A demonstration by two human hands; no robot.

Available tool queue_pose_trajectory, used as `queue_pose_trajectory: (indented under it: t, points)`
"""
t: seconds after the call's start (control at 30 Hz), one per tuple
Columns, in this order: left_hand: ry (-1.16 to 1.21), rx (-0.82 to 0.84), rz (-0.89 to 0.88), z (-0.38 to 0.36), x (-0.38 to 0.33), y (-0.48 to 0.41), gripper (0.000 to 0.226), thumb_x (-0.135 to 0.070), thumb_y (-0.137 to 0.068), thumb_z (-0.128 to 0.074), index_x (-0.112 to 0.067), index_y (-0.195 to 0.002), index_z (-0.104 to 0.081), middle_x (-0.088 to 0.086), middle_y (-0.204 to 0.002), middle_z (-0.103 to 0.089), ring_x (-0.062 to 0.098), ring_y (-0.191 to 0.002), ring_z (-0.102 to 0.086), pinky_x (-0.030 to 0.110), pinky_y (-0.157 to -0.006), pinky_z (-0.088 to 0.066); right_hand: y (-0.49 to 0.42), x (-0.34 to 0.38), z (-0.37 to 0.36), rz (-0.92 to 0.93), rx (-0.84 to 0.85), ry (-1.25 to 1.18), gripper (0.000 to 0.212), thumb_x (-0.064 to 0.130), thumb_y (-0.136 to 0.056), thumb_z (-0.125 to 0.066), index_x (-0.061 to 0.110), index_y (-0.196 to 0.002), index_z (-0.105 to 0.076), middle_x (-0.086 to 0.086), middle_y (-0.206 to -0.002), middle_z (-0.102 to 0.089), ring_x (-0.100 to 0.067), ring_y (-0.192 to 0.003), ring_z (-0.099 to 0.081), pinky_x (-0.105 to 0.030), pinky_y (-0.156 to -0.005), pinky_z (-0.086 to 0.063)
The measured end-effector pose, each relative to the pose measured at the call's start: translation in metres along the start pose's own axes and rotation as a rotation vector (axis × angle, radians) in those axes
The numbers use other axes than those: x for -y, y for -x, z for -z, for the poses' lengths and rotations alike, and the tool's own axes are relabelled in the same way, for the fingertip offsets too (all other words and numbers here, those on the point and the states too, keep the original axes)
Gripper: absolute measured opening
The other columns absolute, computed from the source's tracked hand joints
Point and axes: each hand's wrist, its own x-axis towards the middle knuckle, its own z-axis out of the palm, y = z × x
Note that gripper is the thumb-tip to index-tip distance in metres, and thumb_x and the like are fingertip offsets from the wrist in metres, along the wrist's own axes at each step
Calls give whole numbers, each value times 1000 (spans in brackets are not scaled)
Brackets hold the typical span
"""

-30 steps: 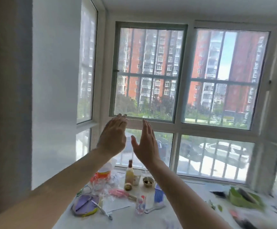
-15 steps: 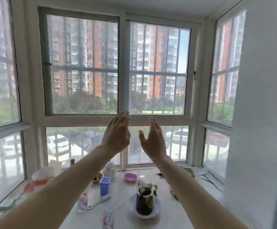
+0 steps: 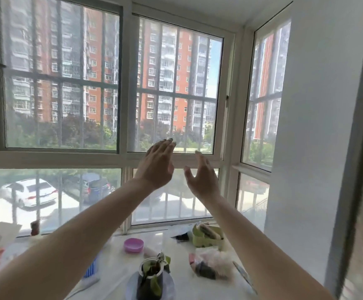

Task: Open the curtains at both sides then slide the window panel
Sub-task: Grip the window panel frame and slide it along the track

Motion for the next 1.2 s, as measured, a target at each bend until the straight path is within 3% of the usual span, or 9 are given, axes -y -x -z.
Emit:
queue_pose_trajectory:
  t: [0.23, 0.53, 0.93, 1.2]
  points:
    - [33, -25, -23, -60, 34, -51, 62, -13, -90, -55, -9, -148, -33, 8, -155, -37, 23, -143, -30, 35, -120, -20, -62, -18, -38, 13, -3, -35, 60, 30, -95, -58, 9, -148, -39, -8, -151, -46, -22, -141, -41, -31, -114, -31]
    - [12, 62, -68, -139, 64, -102, 61, -16, -92, -54, -10, -149, -32, 8, -155, -36, 23, -144, -29, 36, -120, -22, -112, -77, -77, -24, 46, 10, 59, 27, -96, -54, 10, -149, -36, -7, -153, -43, -23, -142, -38, -34, -114, -32]
    - [-110, 144, -155, -243, 55, -194, 66, 7, -88, -45, -11, -150, -30, 6, -155, -36, 24, -143, -31, 38, -118, -27, -203, -202, -107, -143, 57, -125, 57, 22, -94, -53, 10, -147, -39, -7, -150, -46, -23, -139, -43, -33, -110, -35]
    - [-204, 244, -251, -329, 39, -265, 68, 6, -89, -48, -11, -151, -27, 6, -157, -32, 23, -144, -28, 36, -120, -23, -267, -305, -124, -227, 46, -163, 57, 27, -96, -51, 12, -149, -38, -10, -150, -46, -26, -138, -42, -36, -108, -37]
